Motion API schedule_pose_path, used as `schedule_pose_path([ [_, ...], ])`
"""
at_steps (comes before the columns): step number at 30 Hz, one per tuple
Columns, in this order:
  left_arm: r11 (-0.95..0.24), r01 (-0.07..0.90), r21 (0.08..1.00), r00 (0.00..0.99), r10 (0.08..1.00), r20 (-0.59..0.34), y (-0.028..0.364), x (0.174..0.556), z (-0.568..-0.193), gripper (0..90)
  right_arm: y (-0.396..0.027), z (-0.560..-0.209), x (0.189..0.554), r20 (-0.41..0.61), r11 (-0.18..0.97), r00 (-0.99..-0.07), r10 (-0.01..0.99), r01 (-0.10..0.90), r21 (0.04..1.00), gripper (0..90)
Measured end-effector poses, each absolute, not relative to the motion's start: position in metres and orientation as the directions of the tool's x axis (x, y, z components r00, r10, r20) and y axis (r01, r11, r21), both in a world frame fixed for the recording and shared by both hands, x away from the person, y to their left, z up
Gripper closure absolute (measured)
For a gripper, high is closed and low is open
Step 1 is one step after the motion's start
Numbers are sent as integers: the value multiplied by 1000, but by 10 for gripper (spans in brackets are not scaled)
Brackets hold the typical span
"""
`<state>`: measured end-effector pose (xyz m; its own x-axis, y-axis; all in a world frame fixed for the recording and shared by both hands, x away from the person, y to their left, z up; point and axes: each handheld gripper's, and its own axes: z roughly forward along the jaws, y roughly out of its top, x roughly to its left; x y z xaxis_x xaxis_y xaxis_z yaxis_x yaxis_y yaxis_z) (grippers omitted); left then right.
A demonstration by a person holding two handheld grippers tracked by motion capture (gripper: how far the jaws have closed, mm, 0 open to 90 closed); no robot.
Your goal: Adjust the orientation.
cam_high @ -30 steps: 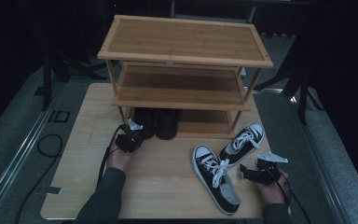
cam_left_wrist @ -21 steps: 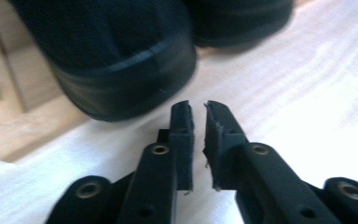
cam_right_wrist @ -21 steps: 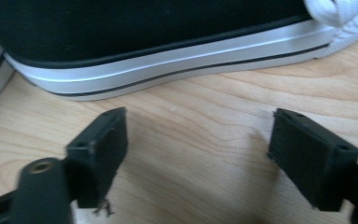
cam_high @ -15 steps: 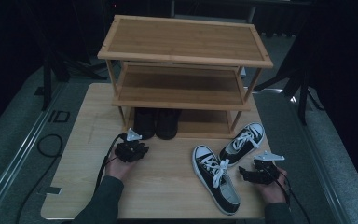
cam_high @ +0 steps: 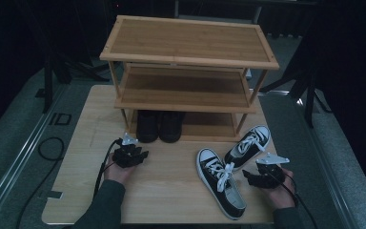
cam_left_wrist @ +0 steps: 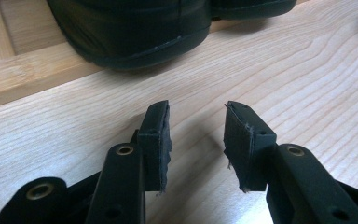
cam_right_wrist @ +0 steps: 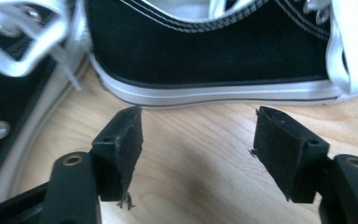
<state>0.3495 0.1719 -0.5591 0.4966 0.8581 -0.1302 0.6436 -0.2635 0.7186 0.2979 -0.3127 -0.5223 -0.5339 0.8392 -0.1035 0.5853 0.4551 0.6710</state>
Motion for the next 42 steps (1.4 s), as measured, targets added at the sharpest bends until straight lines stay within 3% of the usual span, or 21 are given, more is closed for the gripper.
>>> schedule_pose_path([
  [11, -244, 631, 736, 499, 854, -145, 174, 347, -562, 581, -311, -501, 292, -68, 502, -610, 789, 578, 643, 425],
  [27, -255, 610, 750, 514, 848, -129, 171, 345, -564, 530, -290, -480, 281, -108, 597, -676, 729, 550, 585, 504],
  [37, -281, 598, 751, 521, 848, -97, 166, 343, -564, 487, -273, -474, 273, -78, 613, -710, 700, 541, 576, 778],
  [42, -296, 592, 750, 524, 848, -79, 165, 343, -564, 480, -262, -466, 268, -67, 630, -729, 682, 537, 561, 828],
])
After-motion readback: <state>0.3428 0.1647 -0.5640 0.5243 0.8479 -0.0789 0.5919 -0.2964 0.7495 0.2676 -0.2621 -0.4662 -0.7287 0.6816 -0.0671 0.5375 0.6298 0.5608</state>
